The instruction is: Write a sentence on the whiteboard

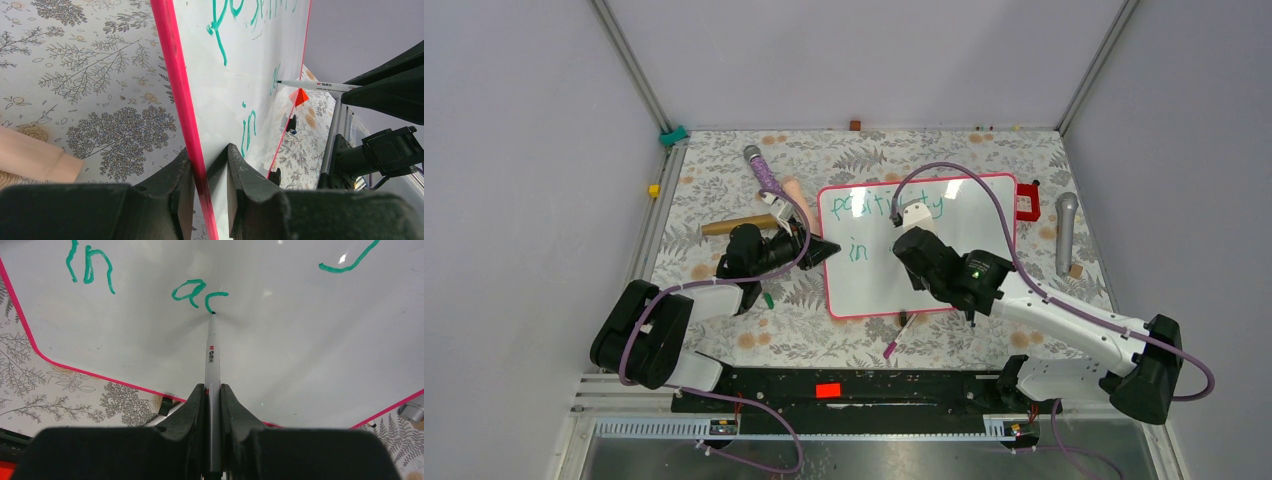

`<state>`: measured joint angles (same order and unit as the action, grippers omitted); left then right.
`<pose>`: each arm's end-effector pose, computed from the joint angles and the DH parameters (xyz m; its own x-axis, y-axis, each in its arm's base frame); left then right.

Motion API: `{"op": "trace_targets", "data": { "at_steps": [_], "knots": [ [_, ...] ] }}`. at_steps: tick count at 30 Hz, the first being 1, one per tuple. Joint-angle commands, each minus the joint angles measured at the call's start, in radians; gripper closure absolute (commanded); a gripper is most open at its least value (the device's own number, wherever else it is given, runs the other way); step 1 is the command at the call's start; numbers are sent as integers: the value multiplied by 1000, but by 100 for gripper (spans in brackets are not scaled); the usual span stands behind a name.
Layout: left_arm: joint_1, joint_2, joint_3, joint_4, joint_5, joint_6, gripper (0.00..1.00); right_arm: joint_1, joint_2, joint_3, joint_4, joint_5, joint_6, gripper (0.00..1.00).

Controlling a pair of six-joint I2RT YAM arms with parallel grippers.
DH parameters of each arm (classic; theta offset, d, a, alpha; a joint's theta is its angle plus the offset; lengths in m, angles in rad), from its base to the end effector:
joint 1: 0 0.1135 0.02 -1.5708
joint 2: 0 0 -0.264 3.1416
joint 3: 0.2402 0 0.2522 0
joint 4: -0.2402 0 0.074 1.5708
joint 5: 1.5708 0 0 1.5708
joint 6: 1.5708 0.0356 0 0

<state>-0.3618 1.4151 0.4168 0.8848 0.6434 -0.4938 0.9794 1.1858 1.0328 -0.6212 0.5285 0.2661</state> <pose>0.2394 -0.1134 0.1893 -0.4917 -0.2194 -0.8427 0.6900 0.4921 -0.5308 0.1526 0.1950 0.3069 -0.5117 -0.3547 -0.7825 -0.3952 0.9059 -0.1521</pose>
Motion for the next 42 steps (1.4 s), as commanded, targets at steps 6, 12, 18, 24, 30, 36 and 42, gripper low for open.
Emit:
{"op": "trace_targets", "data": {
  "at_steps": [6,12,18,24,30,36,42],
  "knots": [
    [4,-1,-10,-2,-183,158,100,-10,-46,35,-39,80,8,100],
    [3,0,-9,-2,-183,158,100,-38,-107,-1,27,59,3,100],
    [4,-1,-10,-3,-182,158,100,-64,-88,5,40,42,-12,100],
    [3,0,-10,-2,-183,158,100,-68,-53,15,52,12,-16,100],
    [4,1,-8,-4,-180,159,100,-74,-25,14,33,49,-6,100],
    [4,0,-9,-4,-182,159,100,-82,-36,14,-3,102,5,100],
    [4,-1,-10,-4,-181,159,100,-84,-63,19,-3,94,-7,100]
  ]
}}
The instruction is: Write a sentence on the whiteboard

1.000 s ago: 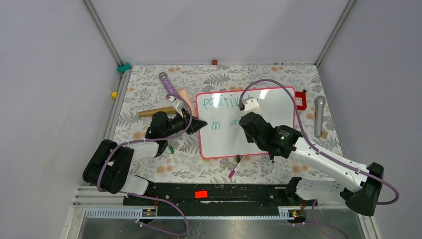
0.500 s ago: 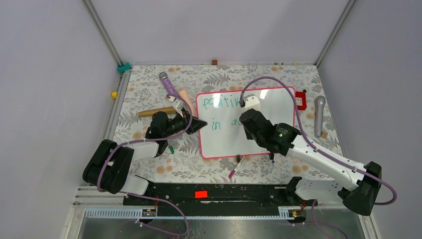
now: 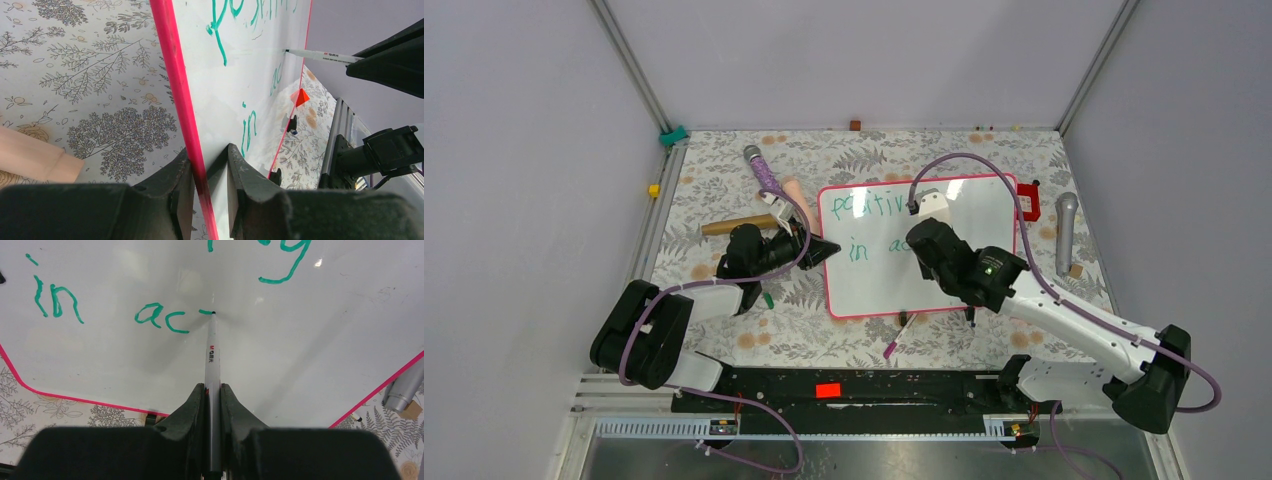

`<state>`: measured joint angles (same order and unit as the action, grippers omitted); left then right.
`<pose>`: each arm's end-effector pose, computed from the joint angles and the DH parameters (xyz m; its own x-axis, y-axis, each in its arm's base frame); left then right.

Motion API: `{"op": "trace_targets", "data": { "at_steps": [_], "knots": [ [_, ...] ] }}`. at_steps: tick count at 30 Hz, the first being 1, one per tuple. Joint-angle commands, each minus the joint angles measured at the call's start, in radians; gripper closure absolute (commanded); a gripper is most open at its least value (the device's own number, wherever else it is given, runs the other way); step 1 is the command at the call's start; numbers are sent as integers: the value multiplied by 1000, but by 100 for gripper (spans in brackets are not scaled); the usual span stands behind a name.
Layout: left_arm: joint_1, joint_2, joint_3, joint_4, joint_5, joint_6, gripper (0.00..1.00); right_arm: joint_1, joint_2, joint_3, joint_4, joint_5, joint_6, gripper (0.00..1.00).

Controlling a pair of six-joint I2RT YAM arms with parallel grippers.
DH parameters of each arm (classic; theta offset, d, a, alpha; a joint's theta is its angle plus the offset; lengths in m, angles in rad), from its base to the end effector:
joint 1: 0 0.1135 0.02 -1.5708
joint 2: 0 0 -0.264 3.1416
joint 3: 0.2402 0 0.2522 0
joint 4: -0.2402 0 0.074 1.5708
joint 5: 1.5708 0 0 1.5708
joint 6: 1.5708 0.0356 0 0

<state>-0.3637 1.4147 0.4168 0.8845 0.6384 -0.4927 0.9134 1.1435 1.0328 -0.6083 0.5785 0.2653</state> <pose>0.2393 -0.1138 0.1894 -0.4900 -0.2199 -0.8435 0.6892 0.4947 -0.5294 0.1613 0.1771 0.3180 -0.4962 -0.2836 -0.8206 -0.2914 0.9447 -0.1502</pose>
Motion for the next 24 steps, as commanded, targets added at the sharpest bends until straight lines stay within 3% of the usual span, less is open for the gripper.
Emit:
{"op": "trace_targets", "data": {
  "at_steps": [1,24],
  "knots": [
    [6,0,-10,-3,-178,158,100,-18,-23,22,-15,39,-8,100],
    [4,-1,-10,-3,-181,158,100,-19,0,67,47,12,-52,100]
  ]
}}
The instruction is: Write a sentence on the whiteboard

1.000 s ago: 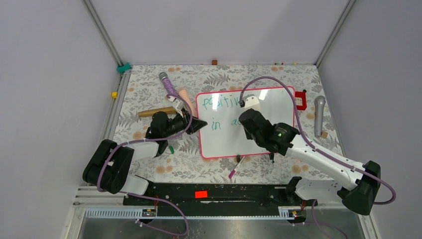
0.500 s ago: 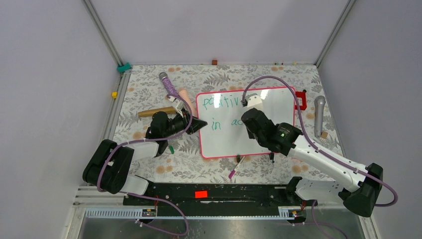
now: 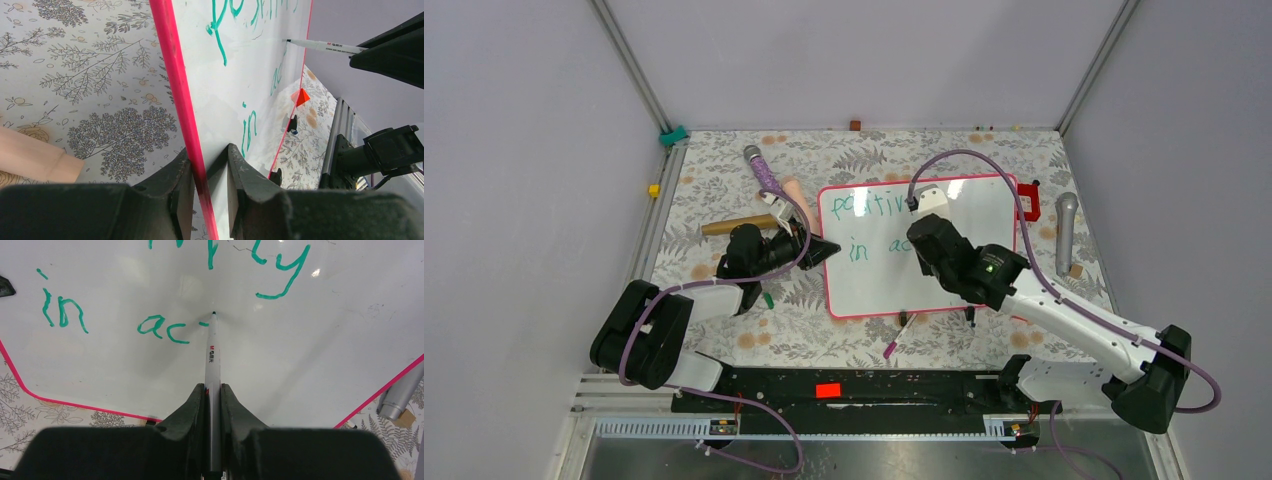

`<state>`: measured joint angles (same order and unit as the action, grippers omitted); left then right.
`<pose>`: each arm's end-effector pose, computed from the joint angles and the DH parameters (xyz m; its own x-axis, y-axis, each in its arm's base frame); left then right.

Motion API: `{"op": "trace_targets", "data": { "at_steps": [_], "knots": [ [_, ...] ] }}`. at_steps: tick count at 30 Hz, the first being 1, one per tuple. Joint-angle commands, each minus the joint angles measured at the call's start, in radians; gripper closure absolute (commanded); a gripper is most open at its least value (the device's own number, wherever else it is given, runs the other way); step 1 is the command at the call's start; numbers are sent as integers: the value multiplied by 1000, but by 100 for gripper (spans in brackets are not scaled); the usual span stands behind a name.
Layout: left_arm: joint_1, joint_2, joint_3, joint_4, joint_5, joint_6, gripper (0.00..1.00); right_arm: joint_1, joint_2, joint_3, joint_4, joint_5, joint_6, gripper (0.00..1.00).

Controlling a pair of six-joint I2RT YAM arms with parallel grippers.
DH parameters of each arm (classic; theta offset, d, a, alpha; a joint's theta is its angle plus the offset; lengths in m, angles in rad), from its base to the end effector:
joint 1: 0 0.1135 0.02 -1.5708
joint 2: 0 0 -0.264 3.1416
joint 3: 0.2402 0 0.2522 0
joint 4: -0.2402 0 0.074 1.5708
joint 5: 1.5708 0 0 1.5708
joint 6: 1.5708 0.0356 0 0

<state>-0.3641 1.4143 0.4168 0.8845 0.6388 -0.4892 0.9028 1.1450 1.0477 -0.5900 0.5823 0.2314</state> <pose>0.2392 -0.1139 0.1895 -0.4875 -0.2179 -0.8455 0.6915 0.4948 -0.5263 0.1645 0.1769 0.3240 -0.4725 -0.2896 -0.8324 -0.2918 0.9426 -0.1623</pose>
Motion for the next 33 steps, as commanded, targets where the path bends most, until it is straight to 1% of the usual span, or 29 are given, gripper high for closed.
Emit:
{"op": "trace_targets", "data": {
  "at_steps": [1,7,14,33],
  "knots": [
    [5,-1,-9,-4,-180,155,100,-8,-3,56,30,8,-21,100],
    [4,-1,-10,-4,-181,155,100,-12,11,65,30,16,-26,100],
    [4,-1,-10,-4,-181,156,100,-15,29,35,22,4,1,100],
    [4,0,-10,-5,-182,156,100,-15,-37,-65,-36,-110,68,100]
  ]
}}
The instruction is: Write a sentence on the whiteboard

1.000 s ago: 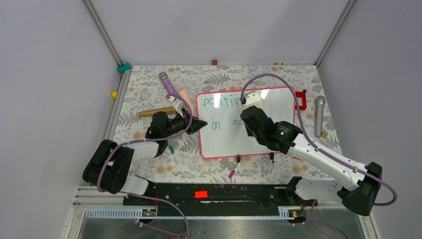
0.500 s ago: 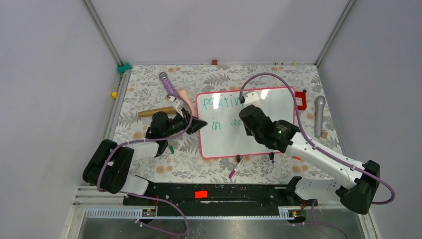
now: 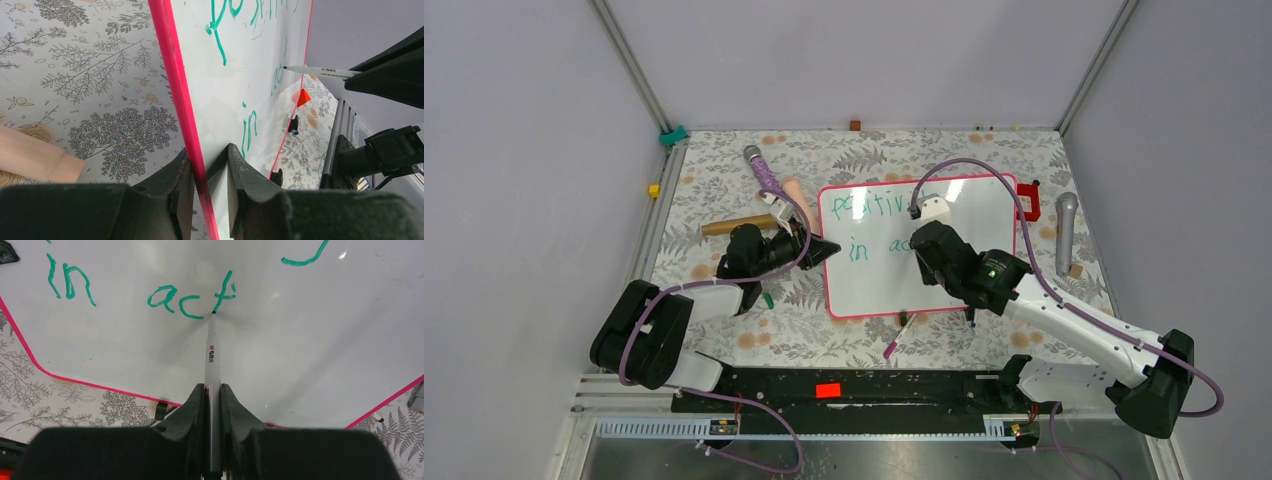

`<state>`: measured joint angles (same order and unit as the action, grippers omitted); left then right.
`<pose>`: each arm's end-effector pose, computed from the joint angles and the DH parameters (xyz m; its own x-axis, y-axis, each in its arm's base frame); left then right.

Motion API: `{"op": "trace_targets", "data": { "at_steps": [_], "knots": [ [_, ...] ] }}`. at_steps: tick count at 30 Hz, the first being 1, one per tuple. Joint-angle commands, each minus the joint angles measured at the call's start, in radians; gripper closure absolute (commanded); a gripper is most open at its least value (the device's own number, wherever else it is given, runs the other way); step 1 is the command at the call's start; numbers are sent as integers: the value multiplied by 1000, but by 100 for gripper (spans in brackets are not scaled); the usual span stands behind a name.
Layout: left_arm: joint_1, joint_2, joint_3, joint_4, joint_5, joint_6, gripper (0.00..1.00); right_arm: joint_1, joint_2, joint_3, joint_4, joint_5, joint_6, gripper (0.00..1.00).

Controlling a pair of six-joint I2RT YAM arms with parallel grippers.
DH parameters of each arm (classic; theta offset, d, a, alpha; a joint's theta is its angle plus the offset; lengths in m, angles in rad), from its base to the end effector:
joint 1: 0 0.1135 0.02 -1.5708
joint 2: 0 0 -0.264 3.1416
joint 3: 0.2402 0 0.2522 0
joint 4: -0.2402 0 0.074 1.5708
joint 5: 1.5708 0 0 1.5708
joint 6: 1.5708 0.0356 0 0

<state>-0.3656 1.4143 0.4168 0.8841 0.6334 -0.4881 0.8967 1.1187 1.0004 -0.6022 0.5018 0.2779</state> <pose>0.2392 -0.1141 0.1894 -0.4860 -0.2187 -0.8461 0.6900 0.4981 -0.5251 0.1595 0.1722 0.3122 -0.5220 -0.2681 -0.8097 -0.3287 0.9392 -0.0990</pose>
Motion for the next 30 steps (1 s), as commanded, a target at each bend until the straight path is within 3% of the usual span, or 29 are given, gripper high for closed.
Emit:
{"op": "trace_targets", "data": {
  "at_steps": [1,30],
  "knots": [
    [7,0,-9,-5,-176,155,100,-9,-10,-14,-28,-31,20,100],
    [4,-5,-12,-3,-177,157,100,-49,-14,127,-39,74,-54,100]
  ]
}}
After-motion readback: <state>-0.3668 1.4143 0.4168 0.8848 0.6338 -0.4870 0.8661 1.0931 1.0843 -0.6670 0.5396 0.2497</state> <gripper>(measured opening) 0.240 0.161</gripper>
